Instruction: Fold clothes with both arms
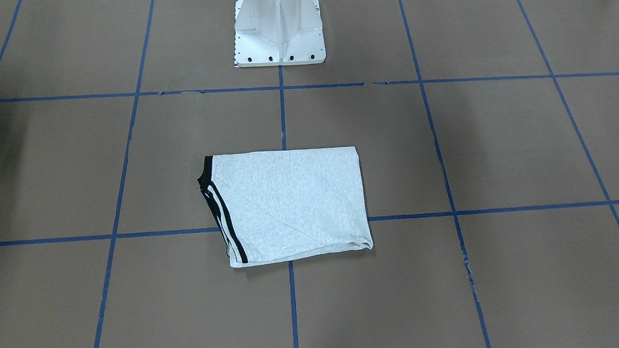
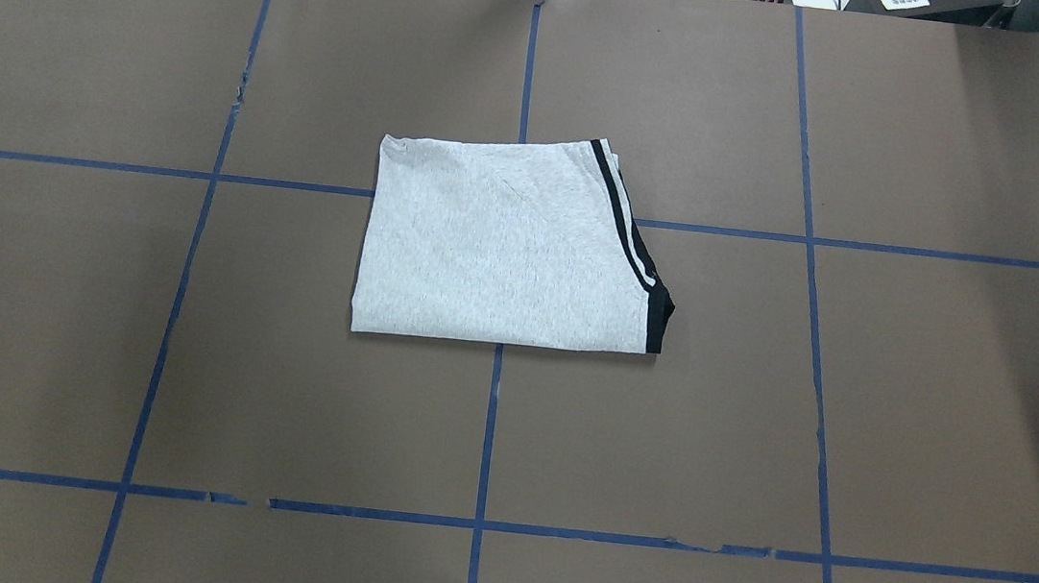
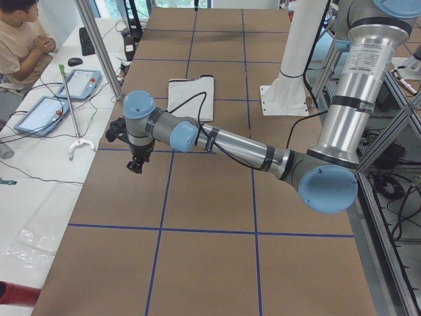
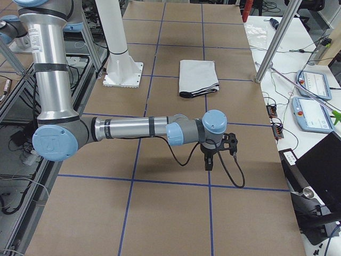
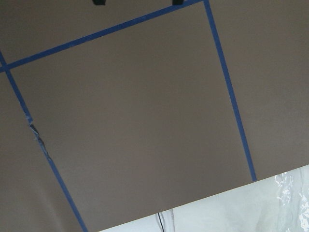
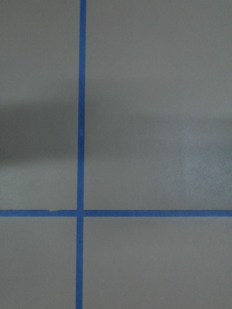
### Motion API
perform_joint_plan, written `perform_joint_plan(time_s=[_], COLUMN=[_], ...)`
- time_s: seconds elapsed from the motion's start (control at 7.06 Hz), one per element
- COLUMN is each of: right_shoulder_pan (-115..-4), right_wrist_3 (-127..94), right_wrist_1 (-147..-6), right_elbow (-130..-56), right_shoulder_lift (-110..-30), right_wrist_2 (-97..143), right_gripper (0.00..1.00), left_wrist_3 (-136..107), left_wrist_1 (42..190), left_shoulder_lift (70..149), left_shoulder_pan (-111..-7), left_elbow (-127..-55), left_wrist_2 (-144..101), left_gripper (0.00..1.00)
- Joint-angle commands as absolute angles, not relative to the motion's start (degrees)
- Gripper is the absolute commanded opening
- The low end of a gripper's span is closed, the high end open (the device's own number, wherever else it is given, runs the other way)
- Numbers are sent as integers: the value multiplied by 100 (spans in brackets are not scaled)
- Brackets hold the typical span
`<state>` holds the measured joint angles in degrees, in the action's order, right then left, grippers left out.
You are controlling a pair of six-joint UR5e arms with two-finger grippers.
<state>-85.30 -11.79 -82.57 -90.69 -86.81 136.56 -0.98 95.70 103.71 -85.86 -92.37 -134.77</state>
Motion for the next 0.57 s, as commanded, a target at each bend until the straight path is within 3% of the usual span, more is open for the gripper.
perform_joint_plan(time_s=[0.0, 0.42], right_shoulder_pan=[-8525, -8508], right_wrist_3=[-924, -914], right_wrist_1=[-8262, -8253], right_elbow=[-9193, -9272], right_shoulder_lift=[-9035, -9079], right_wrist_2=[13658, 13554], right_gripper=[100, 100], left_wrist_3=[548, 162], left_wrist_1=[9492, 9588], left_shoulder_lift=[10213, 9985], left_shoulder_pan=[-8945, -8974], left_elbow=[-8713, -8596], left_wrist_2=[-13509, -13491], left_gripper=[100, 100])
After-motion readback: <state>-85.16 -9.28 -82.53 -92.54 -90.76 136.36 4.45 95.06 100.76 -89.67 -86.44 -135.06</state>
